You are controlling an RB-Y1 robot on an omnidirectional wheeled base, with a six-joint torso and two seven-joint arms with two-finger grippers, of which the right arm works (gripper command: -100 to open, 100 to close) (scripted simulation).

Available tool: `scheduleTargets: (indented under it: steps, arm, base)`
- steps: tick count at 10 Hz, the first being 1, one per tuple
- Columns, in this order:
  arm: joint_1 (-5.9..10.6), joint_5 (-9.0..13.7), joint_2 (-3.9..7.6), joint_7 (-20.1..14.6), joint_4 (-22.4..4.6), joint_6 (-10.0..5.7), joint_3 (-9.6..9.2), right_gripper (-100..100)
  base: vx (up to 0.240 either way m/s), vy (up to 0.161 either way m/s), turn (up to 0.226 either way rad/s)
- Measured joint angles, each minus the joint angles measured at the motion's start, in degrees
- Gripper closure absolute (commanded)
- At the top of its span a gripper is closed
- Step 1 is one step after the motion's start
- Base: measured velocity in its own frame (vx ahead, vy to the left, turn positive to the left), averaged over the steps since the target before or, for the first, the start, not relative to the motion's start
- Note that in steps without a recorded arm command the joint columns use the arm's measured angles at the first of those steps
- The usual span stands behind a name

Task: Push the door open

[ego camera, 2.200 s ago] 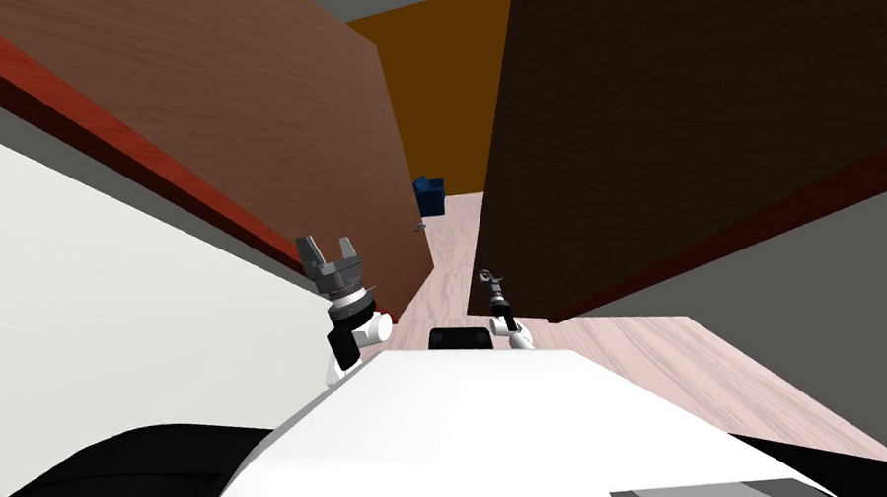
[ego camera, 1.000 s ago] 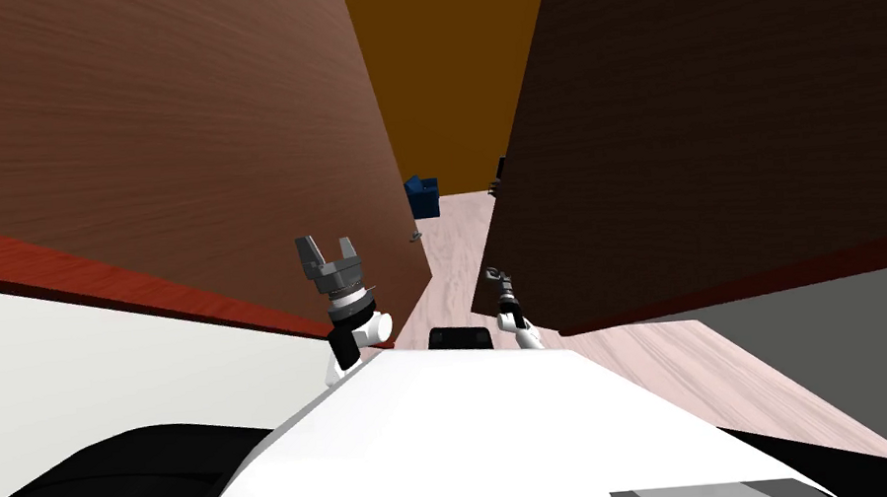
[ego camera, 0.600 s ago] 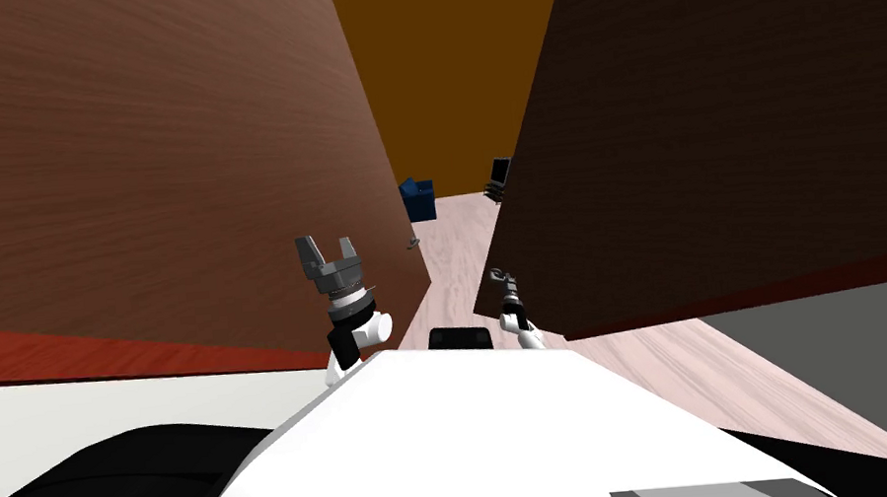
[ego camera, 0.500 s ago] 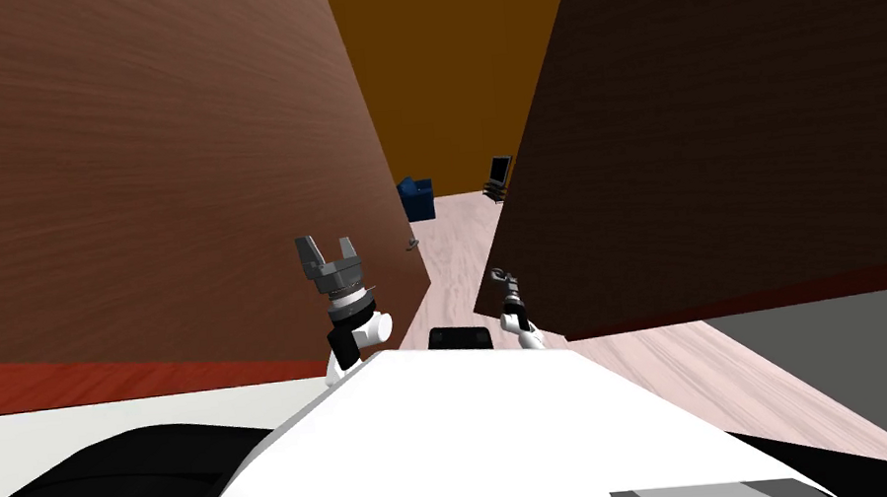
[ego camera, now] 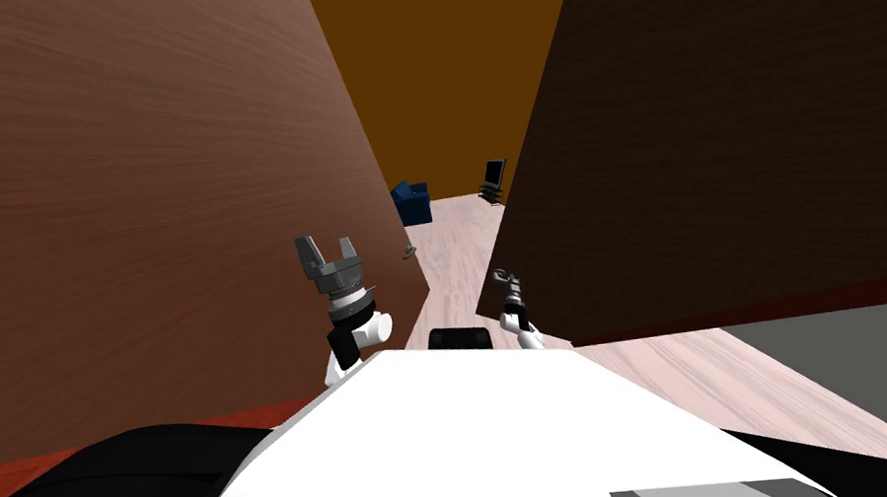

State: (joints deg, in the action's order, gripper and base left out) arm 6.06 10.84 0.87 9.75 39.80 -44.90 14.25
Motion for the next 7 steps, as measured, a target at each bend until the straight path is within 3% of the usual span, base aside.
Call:
scheduleTargets:
  steps: [3, 7]
  arm:
    - [-0.13, 0.8, -0.70, 0.5, 0.6, 0.12, 1.57, 100]
    - [-0.60, 1.5, 0.20, 1.3, 1.2, 0.80, 2.71, 100]
  base:
    - [0.143, 0.022, -0.050]
    - [0.159, -0.009, -0.034]
